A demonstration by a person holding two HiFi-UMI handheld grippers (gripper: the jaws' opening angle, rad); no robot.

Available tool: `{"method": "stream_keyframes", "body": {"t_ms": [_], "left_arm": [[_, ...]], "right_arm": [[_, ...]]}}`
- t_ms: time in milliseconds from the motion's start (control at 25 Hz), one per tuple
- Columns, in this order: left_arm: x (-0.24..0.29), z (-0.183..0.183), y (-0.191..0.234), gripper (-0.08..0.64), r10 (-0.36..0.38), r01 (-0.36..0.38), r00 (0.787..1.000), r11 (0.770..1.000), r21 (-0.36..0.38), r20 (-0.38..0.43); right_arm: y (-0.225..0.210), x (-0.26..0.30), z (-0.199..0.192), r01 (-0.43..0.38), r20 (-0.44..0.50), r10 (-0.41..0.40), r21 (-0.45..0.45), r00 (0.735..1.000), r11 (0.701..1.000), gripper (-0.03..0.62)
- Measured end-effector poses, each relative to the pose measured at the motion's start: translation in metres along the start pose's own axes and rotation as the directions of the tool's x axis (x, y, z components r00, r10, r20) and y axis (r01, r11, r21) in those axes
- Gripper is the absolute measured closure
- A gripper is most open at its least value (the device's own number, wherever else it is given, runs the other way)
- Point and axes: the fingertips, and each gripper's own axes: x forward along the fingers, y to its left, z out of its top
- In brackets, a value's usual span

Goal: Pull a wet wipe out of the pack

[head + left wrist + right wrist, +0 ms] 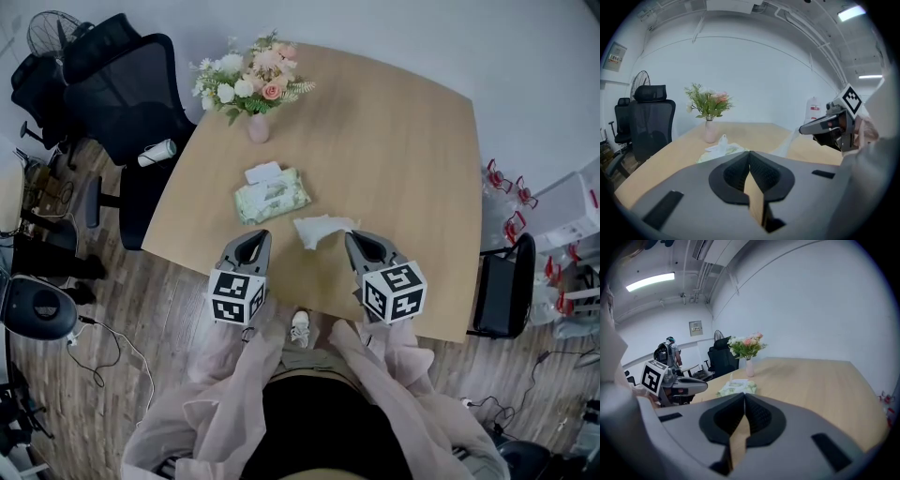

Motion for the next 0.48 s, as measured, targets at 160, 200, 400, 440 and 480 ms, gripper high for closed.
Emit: {"method": "stream_keyframes", "body": {"t_ms": [160, 200, 400, 440, 480], "left_arm": [[0.005, 0.008, -0.013, 0.548, -0.041, 0.042, 0.999, 0.999, -0.014, 0.009], [0.007, 0.011, -0.016, 0.548, -0.052, 0.052, 0.999, 0.998, -0.018, 0.016], [0.019, 0.026, -0.038, 0.548, -0.112, 0.113, 0.993, 0.994, -0.009, 0.04], [0.022, 0.028, -0.043, 0.548, -0.125, 0.125, 0.991, 0.992, -0.008, 0.043], [0.024, 0.03, -0.047, 0.548, -0.136, 0.137, 0.99, 0.991, -0.007, 0.047]], "right_arm": [[-0.018, -0.019, 0.01, 0.077, 0.073, -0.08, 0.052, 0.994, 0.996, 0.584], [-0.023, -0.025, 0.012, 0.101, 0.094, -0.108, 0.072, 0.99, 0.992, 0.584], [-0.043, -0.048, 0.013, 0.216, 0.168, -0.241, 0.153, 0.956, 0.964, 0.584], [-0.046, -0.052, 0.012, 0.23, 0.18, -0.26, 0.17, 0.949, 0.958, 0.584], [-0.049, -0.056, 0.012, 0.242, 0.191, -0.277, 0.188, 0.942, 0.952, 0.584]]}}
